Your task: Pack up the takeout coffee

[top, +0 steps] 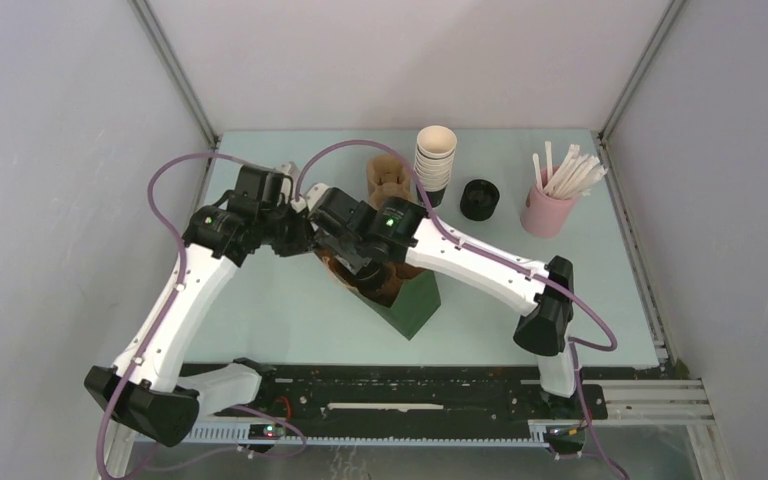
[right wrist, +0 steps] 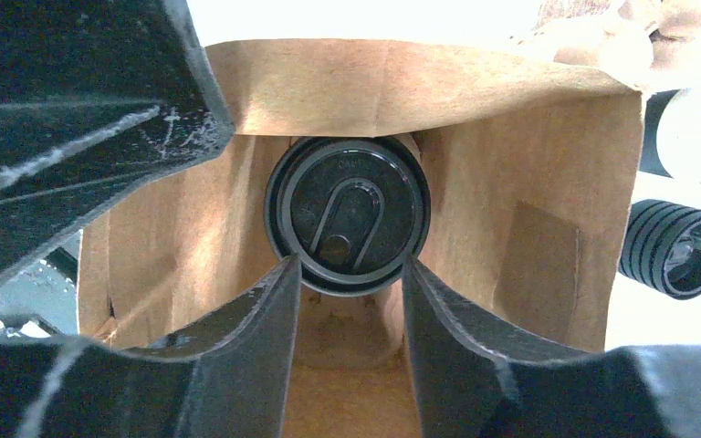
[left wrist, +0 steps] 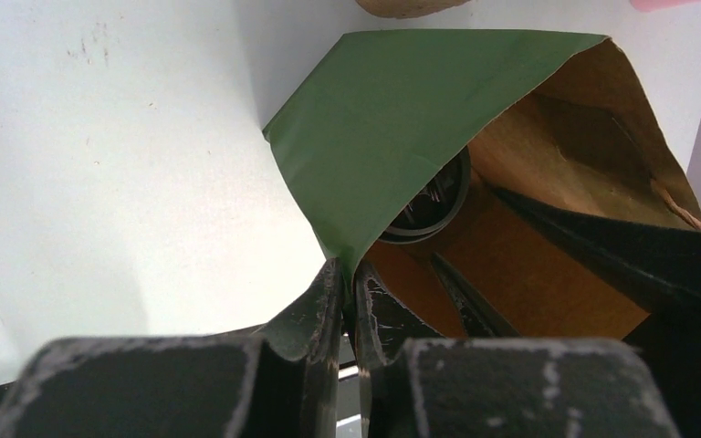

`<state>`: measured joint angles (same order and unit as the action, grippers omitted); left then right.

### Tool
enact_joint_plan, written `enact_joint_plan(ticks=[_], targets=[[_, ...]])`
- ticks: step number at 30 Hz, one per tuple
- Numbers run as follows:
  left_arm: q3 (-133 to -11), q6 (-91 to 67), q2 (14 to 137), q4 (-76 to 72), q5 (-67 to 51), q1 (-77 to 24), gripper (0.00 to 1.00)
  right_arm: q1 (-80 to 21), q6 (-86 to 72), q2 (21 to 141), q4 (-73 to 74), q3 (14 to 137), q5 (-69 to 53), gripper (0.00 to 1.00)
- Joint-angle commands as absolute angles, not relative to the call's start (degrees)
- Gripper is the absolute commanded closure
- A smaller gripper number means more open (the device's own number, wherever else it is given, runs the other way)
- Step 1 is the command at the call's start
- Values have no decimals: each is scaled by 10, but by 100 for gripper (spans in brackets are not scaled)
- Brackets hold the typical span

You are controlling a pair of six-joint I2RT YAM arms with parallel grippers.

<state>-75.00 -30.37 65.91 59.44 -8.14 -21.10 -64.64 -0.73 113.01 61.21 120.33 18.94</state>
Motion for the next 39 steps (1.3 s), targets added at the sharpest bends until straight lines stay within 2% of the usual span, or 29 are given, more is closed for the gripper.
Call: enact_joint_plan(ticks=[1,5,9,13,16,22,26,34,39], targets=[[-749,-301,644,580,-101,-217,88,-637,-10,1122,599,1178,177,43],[-751,-301,646,580,-99,-217,88,-637,-10,1114,593,1161,187,38],[-751,-304,649,582,-95,-217,88,-636,-7,1079,554,1122,181,48],[-748,-310,651,579,-93,-216,89,-637,-1,1013,464,1035,162,52],[-746,-310,653,578,-92,-216,89,-635,14,987,420,994,160,53],[-750,-309,655,576,-94,-216,90,-621,10,1008,429,1010,140,51],[-754,-307,656,577,-96,-216,90,-619,18,1020,424,1007,135,44],[-762,-302,666,580,-100,-217,90,-612,18,1045,429,1026,105,20],[-765,-300,669,580,-99,-217,90,-606,13,1058,436,1026,99,16]])
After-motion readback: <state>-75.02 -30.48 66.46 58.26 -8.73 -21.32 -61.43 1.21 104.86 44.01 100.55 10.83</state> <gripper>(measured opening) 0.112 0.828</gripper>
